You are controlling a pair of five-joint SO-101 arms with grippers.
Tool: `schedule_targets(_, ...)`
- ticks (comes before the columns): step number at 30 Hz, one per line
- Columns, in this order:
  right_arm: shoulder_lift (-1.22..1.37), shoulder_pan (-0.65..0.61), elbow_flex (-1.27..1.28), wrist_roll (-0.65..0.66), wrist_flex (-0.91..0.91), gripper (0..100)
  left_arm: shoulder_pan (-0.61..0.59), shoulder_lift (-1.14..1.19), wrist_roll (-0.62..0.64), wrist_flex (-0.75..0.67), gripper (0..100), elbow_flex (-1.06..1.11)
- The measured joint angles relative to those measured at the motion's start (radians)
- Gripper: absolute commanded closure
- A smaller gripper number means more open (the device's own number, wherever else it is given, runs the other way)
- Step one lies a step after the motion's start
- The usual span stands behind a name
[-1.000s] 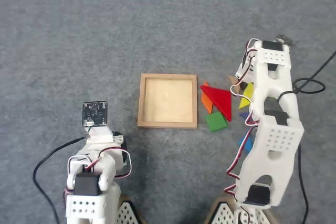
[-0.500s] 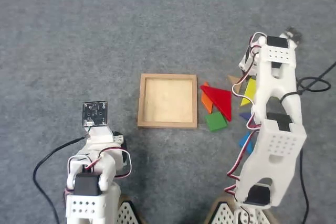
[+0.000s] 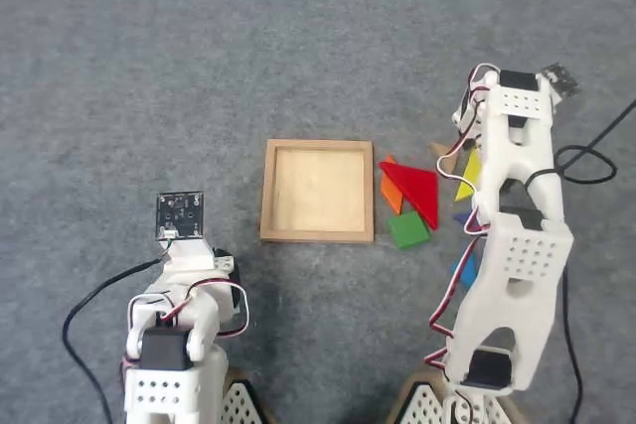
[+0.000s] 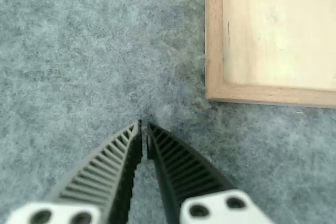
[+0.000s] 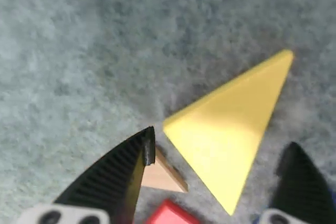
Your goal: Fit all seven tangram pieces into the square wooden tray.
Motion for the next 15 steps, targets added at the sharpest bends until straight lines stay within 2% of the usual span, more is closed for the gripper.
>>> schedule_targets(11, 0.107, -0.002, -0.072, 0.0, -0.002, 57.0, 0.0, 0.0, 0.0, 0.0, 99, 0.0)
schedule_targets(15, 0.107, -0.002, -0.077, 0.0, 0.0, 63.3, 0.0, 0.0, 0.0, 0.0, 99, 0.0)
